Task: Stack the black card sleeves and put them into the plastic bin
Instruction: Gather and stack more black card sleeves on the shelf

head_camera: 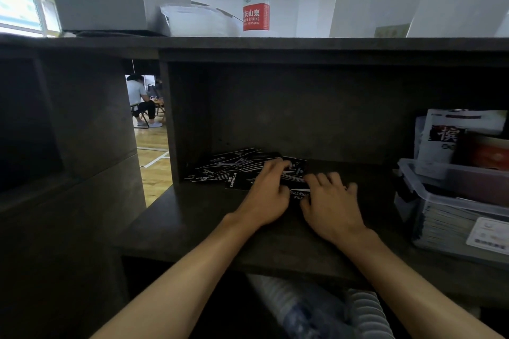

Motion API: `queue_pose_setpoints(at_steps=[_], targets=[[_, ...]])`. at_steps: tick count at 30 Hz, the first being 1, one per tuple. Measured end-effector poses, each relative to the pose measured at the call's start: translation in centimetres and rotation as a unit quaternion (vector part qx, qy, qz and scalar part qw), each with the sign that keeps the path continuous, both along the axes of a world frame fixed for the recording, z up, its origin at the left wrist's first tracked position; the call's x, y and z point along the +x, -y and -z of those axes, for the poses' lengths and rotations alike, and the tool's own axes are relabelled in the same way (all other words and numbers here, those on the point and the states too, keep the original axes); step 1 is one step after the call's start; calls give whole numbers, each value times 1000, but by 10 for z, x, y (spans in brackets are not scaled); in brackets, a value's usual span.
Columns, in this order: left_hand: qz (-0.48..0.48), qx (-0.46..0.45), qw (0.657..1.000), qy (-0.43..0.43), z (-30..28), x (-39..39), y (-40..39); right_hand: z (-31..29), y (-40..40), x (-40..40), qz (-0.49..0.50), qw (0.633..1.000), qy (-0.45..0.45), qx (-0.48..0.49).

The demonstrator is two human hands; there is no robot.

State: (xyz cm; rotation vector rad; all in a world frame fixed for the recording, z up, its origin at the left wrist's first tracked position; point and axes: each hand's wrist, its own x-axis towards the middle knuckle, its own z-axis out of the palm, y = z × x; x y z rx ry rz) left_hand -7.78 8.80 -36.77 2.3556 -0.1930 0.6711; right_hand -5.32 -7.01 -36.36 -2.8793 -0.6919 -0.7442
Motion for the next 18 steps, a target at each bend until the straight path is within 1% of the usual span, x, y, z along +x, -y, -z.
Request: queue_pose_setpoints(at_steps=[1, 2, 3, 5, 6, 10, 12, 15, 18], targets=[[-22, -15, 1000, -5, -3, 1, -6, 4, -2, -2, 3, 1000, 3, 5], [-46, -8, 999, -23, -5, 1, -13, 6, -3, -2, 3, 1000, 2, 13], [-70, 29, 996, -52, -5, 1, -20, 6, -3, -2, 2, 1000, -2, 24], [-105, 125, 980, -117, 1, -4, -30, 6, -1, -1, 2, 999, -10, 46], [-116, 154, 972, -132, 4, -9, -33, 6, 0, -1, 4, 998, -9, 55], [-123, 186, 967, -124, 8, -42, -37, 7, -2, -1, 5, 998, -12, 69], [-104, 198, 965, -136, 7, -64, -35, 7, -2, -1, 6, 997, -12, 70], [-13, 198, 970, -143, 3, -103, -31, 7, -2, -2, 5, 997, -12, 74], [68, 201, 970, -120, -6, -138, -28, 6, -1, -3, 5, 997, -17, 76]])
